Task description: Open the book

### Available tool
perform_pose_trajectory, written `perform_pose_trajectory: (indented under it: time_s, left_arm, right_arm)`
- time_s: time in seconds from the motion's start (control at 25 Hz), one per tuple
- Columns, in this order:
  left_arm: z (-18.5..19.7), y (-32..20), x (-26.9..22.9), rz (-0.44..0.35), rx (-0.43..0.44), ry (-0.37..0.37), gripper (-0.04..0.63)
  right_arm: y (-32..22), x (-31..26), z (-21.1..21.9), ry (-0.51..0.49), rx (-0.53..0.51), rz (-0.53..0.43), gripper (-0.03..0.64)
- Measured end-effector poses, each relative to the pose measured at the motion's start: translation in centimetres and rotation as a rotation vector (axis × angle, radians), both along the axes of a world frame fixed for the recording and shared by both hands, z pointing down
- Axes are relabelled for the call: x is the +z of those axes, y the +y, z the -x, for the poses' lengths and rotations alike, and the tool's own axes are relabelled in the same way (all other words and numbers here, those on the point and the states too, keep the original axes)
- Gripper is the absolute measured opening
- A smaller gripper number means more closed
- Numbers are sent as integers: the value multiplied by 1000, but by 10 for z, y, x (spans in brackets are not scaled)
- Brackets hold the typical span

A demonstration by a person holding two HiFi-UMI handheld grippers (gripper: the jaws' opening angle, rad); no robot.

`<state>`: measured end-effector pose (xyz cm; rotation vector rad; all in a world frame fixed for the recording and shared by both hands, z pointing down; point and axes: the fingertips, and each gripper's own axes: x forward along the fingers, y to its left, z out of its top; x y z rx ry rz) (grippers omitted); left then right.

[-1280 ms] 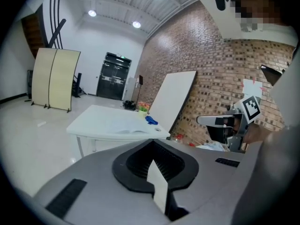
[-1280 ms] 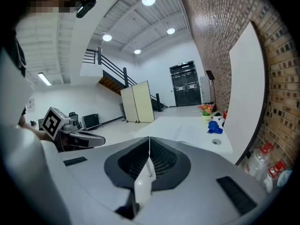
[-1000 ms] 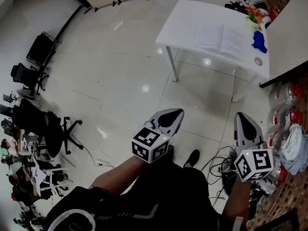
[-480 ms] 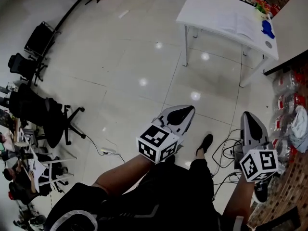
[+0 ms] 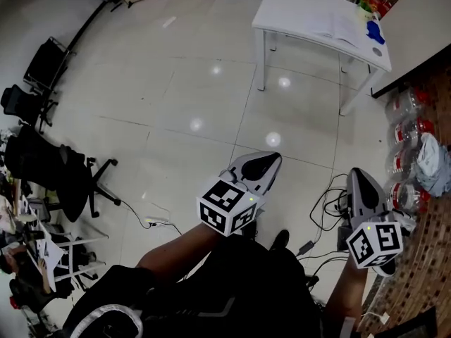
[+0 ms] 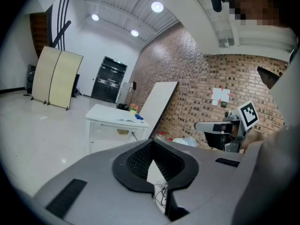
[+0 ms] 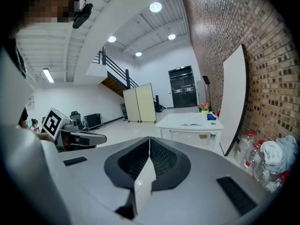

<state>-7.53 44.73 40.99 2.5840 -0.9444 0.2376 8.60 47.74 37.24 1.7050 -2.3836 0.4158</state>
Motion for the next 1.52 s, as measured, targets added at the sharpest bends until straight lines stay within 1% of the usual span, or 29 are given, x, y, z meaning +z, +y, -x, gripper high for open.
perform_pose_trajectory:
  time_s: [0.12,0.48,0.6,0.72,0.8,0.88,1.04,1.2,1.52]
  left_arm:
    - [-7,8,-21,-39,-7,19,2]
    - [-32,37,-92,-219,-37,69,2]
    - [-35,48,-106,-263,-45,82,2]
    - [-37,54,-119,-306,-59,103,2]
    - [-38,59,-126,-338,-60,111,2]
    - [-41,62,-128,-347,-63,112,2]
    - [-47,68,-125,-342,-63,106,2]
    - [-45,72,-126,-339,-63,102,2]
    - [-45,63,-125,-322,-61,109,2]
  right_arm:
    - [11,-18,-7,-6,13,-39,3]
    - [49,-84,-35,-13,36,-229,2]
    - [59,-93,-43,-3,45,-263,2]
    - [67,-102,-53,-17,71,-291,2]
    - [71,-106,-56,-28,66,-301,2]
    - [74,-106,-59,-37,62,-302,2]
    - [79,-100,-64,-32,58,-290,2]
    - [82,-101,-62,-33,63,-293,2]
    - [74,-100,-62,-30,73,-283,2]
